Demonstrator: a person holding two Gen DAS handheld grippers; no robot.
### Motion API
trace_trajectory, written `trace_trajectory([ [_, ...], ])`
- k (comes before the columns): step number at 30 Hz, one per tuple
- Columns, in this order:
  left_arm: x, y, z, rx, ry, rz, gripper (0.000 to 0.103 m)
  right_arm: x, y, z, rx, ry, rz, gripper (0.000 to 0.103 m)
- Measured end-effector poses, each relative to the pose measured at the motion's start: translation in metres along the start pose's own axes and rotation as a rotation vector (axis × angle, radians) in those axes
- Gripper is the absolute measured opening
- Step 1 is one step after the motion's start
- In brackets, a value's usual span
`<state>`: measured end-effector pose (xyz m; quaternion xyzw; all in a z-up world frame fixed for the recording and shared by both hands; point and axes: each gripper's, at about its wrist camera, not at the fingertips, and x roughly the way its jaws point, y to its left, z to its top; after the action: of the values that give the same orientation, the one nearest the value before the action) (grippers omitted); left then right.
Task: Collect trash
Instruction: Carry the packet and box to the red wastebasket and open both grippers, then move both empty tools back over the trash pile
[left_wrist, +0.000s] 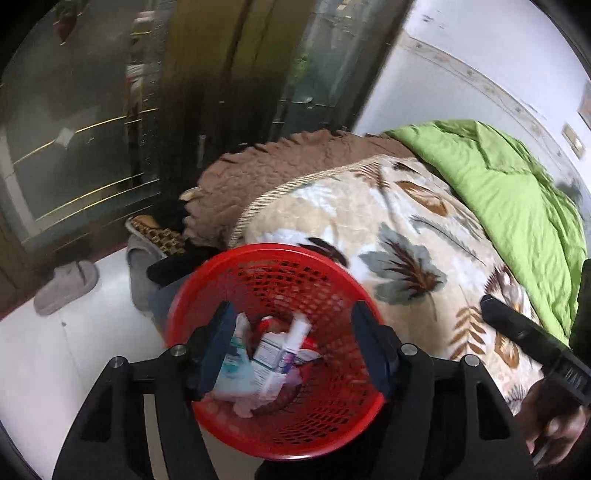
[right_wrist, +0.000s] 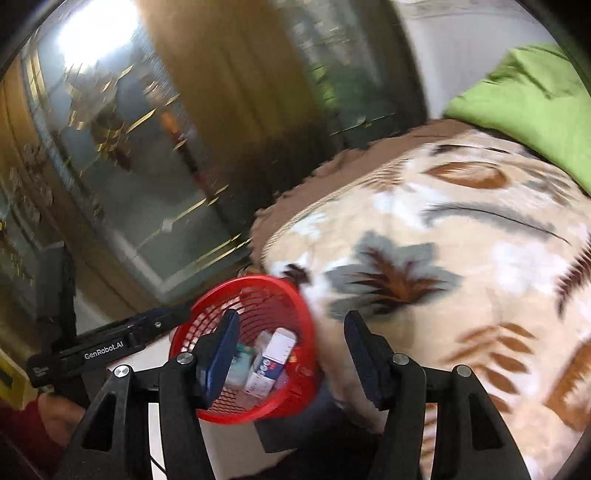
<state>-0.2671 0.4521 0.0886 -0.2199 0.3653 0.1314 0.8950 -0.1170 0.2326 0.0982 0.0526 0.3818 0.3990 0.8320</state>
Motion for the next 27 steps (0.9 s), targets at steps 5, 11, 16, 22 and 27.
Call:
trace_trajectory([
  [5, 0.015, -0.047, -0.008, 0.113, 0.051, -0.088, 0.064, -0.049, -0.049, -0.019, 0.117, -0.052, -0.081, 0.063],
  [11, 0.025, -0.129, -0.020, 0.313, 0.114, -0.214, 0.064, -0.125, -0.115, -0.056, 0.288, -0.161, -0.228, 0.063],
  [16, 0.037, -0.202, -0.031, 0.474, 0.187, -0.311, 0.064, -0.181, -0.168, -0.076, 0.412, -0.243, -0.401, 0.063],
  [22, 0.056, -0.296, -0.043, 0.623, 0.274, -0.410, 0.064, -0.240, -0.233, -0.091, 0.530, -0.302, -0.509, 0.063],
  [27, 0.078, -0.385, -0.050, 0.736, 0.301, -0.452, 0.065, -0.268, -0.278, -0.091, 0.481, -0.257, -0.593, 0.063],
])
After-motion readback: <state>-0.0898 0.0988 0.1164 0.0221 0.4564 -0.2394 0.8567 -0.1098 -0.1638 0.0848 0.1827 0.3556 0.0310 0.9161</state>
